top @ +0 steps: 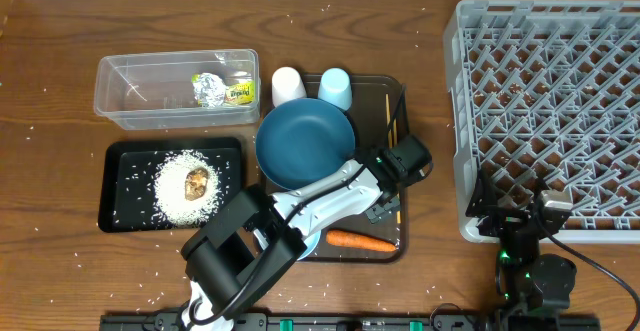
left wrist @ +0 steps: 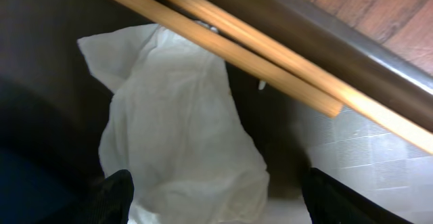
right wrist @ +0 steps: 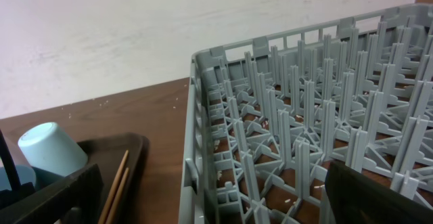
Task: Sort waste into correct bins and load items into the dishwasher rack
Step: 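Lower the left gripper and pinch the white tissue, then carry the tissue into the clear container and release it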
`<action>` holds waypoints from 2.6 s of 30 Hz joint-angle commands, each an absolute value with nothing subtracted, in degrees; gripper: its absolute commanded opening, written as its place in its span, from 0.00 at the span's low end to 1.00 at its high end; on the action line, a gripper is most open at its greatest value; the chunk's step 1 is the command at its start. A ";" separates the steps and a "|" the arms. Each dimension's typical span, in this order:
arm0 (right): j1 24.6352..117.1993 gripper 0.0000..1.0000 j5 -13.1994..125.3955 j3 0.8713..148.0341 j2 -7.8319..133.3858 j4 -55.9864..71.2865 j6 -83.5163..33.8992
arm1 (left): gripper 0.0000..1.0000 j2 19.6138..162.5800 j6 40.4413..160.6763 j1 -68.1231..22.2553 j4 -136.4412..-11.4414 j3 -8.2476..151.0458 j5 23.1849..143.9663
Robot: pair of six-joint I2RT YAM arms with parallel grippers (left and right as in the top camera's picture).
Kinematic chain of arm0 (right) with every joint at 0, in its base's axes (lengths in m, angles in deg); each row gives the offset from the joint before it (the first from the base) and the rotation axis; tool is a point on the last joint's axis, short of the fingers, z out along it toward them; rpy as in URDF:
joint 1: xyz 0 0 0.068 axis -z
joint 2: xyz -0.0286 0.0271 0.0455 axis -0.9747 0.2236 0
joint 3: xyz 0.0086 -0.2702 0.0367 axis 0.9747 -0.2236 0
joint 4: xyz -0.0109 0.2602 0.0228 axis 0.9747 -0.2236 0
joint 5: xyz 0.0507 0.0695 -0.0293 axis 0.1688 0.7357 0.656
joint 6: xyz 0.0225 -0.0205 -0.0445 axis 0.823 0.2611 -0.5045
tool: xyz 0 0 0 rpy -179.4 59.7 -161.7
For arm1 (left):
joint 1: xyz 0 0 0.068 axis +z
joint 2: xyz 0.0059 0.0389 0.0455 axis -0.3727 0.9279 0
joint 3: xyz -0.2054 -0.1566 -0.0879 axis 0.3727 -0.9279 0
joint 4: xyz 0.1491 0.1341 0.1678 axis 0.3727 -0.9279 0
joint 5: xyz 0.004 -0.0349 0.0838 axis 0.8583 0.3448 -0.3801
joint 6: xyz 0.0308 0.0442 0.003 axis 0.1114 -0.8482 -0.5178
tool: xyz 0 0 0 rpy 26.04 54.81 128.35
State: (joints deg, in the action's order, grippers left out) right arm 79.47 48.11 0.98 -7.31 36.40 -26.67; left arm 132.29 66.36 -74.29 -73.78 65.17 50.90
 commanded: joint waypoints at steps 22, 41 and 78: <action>80.44 0.99 47.91 0.89 -7.37 36.16 -26.99 | 0.05 131.02 69.73 -76.43 -75.96 65.39 49.35; 80.44 0.99 47.91 0.89 -7.37 36.16 -26.99 | 0.06 109.77 80.13 -77.59 -75.61 65.43 46.33; 80.44 0.99 47.91 0.89 -7.37 36.16 -26.99 | 0.32 117.27 147.15 -16.65 -49.98 65.34 71.62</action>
State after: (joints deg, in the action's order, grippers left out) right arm 79.47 48.11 0.98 -7.29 36.40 -26.67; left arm 117.47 145.66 -16.74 -49.91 65.17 69.39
